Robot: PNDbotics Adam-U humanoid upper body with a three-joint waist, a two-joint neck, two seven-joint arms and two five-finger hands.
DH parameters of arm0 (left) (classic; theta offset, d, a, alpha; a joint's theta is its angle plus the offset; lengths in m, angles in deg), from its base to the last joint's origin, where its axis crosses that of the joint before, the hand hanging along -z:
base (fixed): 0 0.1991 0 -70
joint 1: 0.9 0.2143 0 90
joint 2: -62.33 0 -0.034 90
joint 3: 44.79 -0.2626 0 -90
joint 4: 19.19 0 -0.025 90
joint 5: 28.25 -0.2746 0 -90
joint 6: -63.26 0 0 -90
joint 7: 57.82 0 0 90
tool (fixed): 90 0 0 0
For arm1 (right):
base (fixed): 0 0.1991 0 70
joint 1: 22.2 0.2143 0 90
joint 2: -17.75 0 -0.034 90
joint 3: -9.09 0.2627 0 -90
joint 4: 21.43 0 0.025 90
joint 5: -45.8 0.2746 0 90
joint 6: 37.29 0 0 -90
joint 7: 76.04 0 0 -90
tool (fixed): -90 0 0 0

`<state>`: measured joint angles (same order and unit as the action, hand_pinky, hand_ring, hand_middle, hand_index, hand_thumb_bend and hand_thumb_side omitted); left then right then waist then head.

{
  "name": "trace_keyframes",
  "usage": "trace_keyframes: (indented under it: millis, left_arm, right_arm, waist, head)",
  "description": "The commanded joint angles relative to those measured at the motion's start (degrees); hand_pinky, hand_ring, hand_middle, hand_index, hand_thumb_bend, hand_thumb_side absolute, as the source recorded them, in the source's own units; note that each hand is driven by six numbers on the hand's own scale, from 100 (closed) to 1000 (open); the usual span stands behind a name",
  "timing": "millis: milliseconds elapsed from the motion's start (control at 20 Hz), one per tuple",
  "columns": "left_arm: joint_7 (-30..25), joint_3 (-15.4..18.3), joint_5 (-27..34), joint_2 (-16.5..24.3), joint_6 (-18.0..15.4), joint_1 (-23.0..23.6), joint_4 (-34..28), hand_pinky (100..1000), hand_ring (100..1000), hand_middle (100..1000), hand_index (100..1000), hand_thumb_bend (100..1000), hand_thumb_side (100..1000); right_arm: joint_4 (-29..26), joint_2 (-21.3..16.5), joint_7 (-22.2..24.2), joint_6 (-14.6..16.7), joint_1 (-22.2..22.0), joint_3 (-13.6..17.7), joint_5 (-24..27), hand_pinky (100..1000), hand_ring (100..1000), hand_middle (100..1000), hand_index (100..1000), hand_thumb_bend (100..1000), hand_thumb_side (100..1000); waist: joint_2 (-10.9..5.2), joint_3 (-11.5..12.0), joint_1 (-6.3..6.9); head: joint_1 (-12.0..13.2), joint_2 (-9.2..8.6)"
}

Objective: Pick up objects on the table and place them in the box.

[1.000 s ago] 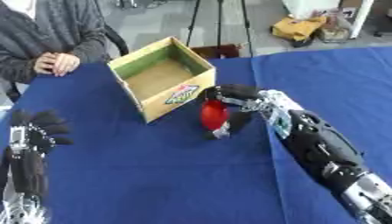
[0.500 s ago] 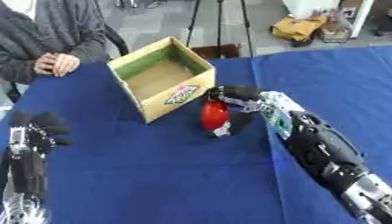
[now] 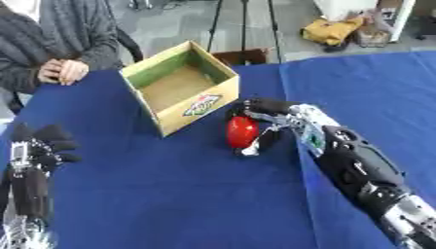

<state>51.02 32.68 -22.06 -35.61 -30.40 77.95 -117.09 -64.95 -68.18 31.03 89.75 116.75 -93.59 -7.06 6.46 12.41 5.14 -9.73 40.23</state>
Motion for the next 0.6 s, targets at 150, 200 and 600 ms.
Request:
trace_keyframes:
  millis: [150, 200, 600]
  left_arm:
    - [-0.19, 0.14, 0.13, 0.38, -0.03, -0.44, -0.76, 503, 590, 579, 732, 673, 1000]
    - [-0.21, 0.14, 0.12, 0.38, -0.01, -0.43, -0.75, 503, 590, 578, 732, 673, 1000]
    - [-0.36, 0.18, 0.01, 0.45, 0.13, -0.39, -0.79, 504, 590, 578, 732, 674, 1000]
  right_arm:
    - [-0.19, -0.51, 1.07, -0.93, 0.80, 0.42, 0.78, 361, 539, 797, 824, 100, 100]
    - [-0.21, -0.53, 1.09, -1.15, 0.78, 0.45, 1.13, 354, 537, 797, 823, 100, 100]
    - [-2.24, -1.22, 1.36, -3.06, 1.04, 0.46, 6.40, 306, 509, 786, 814, 100, 100]
  waist:
    - [-0.63, -0.01, -0.02]
    - [-0.64, -0.02, -0.01]
    - [-0.87, -0.06, -0.01]
  head:
    - [-0.06, 0.01]
    - [-0.07, 0.02]
    - [-0.15, -0.08]
